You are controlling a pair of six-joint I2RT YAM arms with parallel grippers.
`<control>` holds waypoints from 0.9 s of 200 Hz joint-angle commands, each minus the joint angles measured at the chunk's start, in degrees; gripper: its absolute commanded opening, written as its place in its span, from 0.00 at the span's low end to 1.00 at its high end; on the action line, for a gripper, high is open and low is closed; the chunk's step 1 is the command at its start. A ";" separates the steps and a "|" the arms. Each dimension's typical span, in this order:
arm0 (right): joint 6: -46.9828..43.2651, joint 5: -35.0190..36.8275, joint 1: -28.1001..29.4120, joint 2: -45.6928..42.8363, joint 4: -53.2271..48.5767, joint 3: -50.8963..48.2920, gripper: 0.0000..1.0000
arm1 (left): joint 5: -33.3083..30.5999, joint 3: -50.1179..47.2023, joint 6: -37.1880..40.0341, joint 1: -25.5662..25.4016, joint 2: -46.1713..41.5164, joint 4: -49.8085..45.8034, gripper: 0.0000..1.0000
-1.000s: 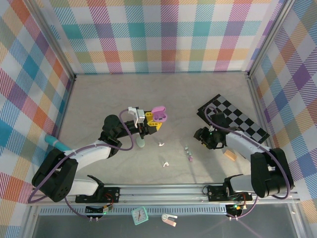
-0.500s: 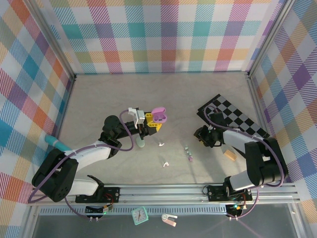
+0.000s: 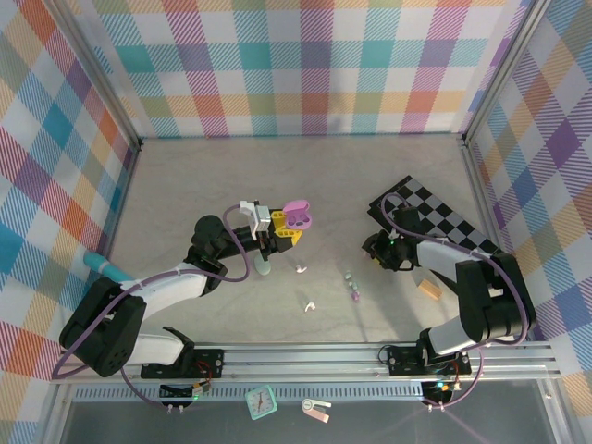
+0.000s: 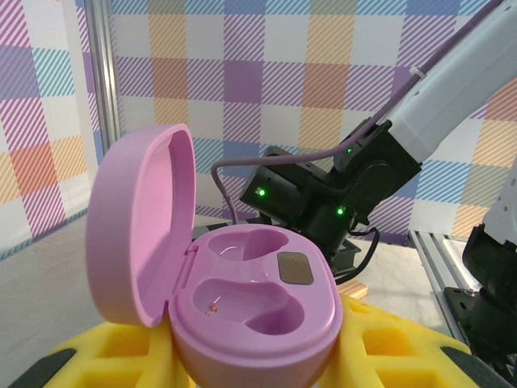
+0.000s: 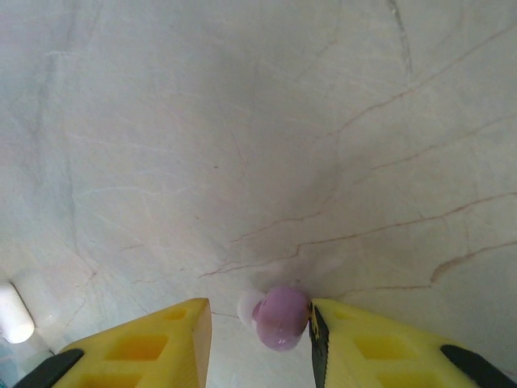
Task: Insert wireless bluetooth earbuds into charging case
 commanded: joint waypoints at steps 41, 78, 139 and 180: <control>-1.32 -1.58 -0.19 1.36 2.54 1.02 0.38 | 1.29 0.23 -0.18 0.62 0.00 2.39 0.22; -2.60 -2.14 -0.23 2.42 2.82 1.25 0.37 | 1.39 0.08 -0.25 0.62 0.16 2.59 0.22; -3.09 -2.12 -0.27 4.14 3.61 1.68 0.31 | 1.56 0.53 -0.38 0.62 0.65 2.94 0.22; -4.23 -2.84 -0.29 4.11 3.20 2.57 0.26 | 1.64 0.69 -0.38 0.62 1.16 3.02 0.22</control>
